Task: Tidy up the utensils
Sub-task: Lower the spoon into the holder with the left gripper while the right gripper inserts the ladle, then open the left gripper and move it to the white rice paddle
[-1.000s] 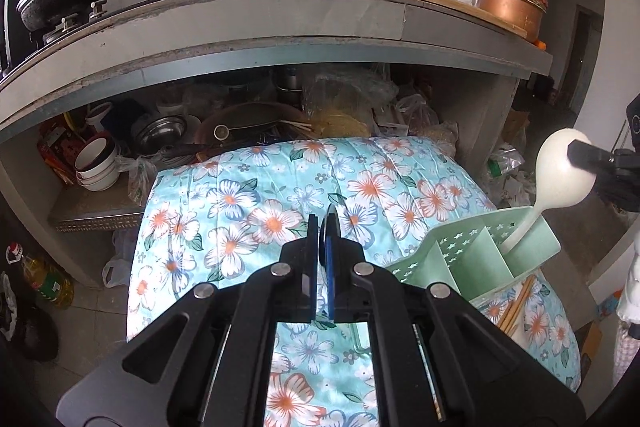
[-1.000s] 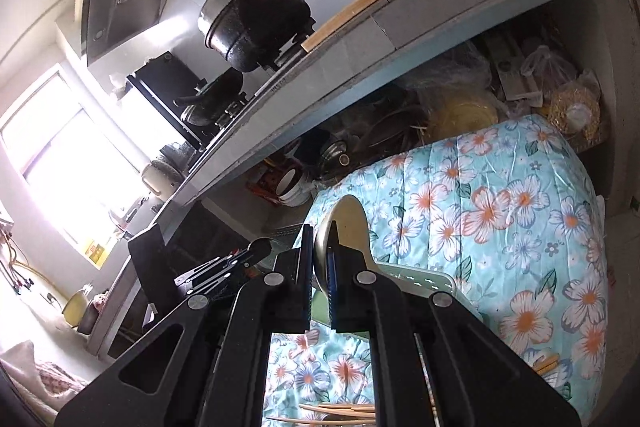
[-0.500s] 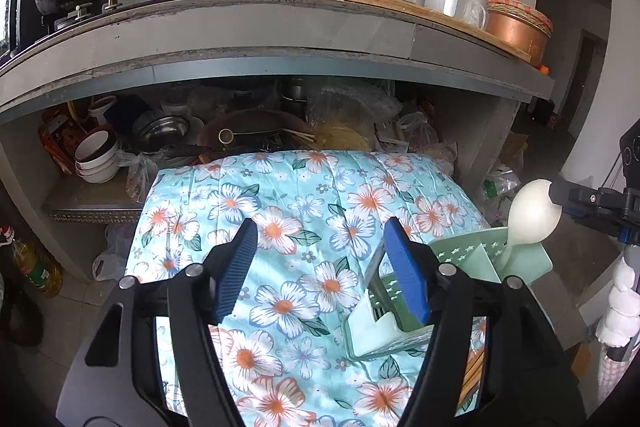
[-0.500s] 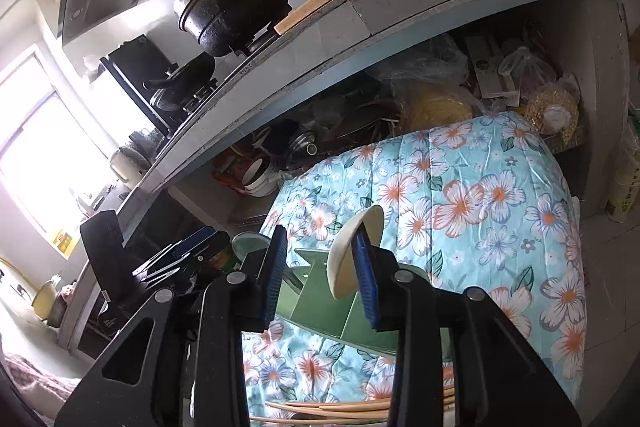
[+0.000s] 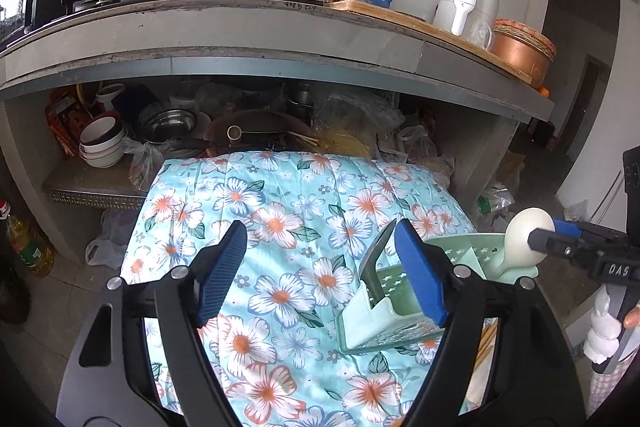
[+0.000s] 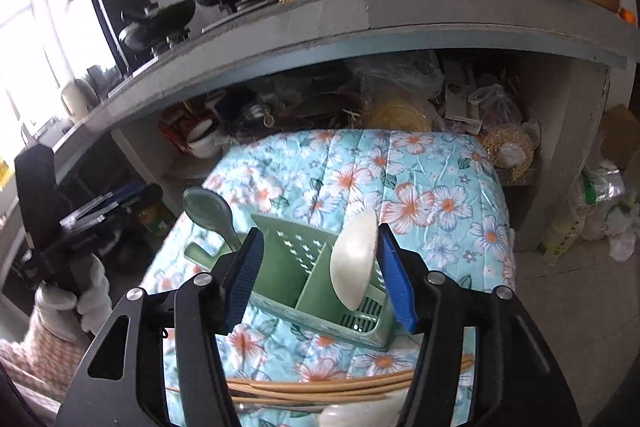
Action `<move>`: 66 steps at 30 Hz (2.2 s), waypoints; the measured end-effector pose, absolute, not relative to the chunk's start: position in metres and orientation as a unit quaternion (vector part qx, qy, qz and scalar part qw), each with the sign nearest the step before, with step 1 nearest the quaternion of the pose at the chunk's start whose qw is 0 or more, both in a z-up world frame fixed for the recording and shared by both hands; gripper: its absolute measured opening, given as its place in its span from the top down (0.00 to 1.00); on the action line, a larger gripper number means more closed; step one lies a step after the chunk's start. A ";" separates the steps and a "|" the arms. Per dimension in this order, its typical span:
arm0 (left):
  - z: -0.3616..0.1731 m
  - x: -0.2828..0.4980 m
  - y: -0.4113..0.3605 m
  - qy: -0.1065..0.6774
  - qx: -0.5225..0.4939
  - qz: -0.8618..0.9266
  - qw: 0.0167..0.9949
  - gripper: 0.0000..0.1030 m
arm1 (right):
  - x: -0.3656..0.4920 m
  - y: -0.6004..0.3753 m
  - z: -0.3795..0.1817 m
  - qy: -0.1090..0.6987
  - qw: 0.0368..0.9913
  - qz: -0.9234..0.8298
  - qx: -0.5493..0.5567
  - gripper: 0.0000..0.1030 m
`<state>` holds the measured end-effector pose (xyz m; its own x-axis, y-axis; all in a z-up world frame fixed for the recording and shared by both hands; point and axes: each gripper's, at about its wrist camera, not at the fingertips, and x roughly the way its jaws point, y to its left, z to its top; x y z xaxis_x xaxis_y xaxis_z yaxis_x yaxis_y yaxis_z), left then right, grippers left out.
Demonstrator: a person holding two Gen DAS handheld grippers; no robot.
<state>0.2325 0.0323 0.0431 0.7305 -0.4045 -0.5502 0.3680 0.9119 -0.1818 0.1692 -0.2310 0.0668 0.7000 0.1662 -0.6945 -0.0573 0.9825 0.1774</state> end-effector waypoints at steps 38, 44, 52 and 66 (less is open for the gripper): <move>-0.017 0.160 0.023 0.339 -0.023 -0.296 0.892 0.20 | 0.051 -0.248 -0.005 0.412 0.899 0.010 0.149 0.06; -0.035 0.135 0.012 0.351 -0.012 -0.332 0.876 0.20 | 0.039 -0.242 -0.043 0.459 0.875 0.000 0.155 0.06; -0.060 0.101 -0.015 0.376 -0.014 -0.370 0.849 0.20 | 0.022 -0.256 -0.074 0.466 0.871 -0.043 0.149 0.06; -0.116 0.085 -0.087 0.458 -0.042 -0.474 0.751 0.62 | 0.019 -0.302 -0.094 0.441 0.861 -0.025 0.254 0.06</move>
<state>0.0846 -0.0871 -0.1161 0.1317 -0.7507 -0.6474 0.6732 0.5471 -0.4975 0.0186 -0.3019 -0.0937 0.6102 0.1802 -0.7714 0.2670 0.8700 0.4145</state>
